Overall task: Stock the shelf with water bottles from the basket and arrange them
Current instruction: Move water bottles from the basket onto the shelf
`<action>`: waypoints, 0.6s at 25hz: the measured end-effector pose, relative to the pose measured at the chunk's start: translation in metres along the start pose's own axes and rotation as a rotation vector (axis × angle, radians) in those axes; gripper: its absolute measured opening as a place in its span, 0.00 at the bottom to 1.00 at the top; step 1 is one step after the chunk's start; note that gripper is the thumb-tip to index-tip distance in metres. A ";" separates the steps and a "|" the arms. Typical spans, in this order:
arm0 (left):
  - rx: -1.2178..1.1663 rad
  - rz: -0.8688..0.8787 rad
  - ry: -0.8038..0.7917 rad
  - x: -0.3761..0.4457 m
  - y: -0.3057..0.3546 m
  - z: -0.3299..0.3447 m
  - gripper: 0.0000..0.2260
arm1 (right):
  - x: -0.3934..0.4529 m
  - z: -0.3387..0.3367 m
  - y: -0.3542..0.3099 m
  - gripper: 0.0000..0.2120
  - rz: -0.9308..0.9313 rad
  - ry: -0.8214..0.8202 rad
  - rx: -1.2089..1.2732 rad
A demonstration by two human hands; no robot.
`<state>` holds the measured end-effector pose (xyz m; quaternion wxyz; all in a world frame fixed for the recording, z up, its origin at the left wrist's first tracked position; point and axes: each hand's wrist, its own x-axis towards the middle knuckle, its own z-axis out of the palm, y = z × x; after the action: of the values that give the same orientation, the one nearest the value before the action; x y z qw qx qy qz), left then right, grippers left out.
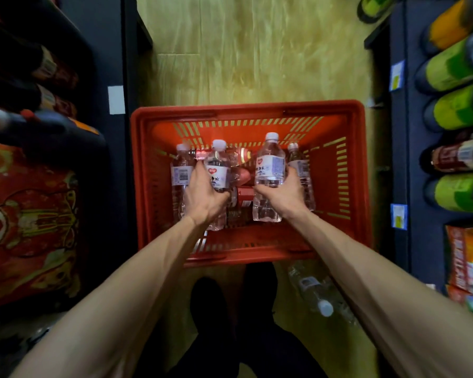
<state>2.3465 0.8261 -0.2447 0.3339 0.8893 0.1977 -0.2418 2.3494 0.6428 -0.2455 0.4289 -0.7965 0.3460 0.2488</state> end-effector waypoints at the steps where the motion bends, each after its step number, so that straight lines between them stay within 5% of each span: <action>1: -0.019 0.023 0.004 -0.010 0.008 -0.008 0.34 | -0.010 -0.010 -0.004 0.38 -0.013 0.010 0.009; 15: -0.125 0.274 0.015 -0.182 0.156 -0.154 0.36 | -0.219 -0.186 -0.086 0.33 -0.140 0.126 0.111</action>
<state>2.3264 0.7885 0.0369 0.4170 0.8873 0.0914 -0.1745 2.2937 0.5916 0.0448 0.4662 -0.8077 0.3293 0.1481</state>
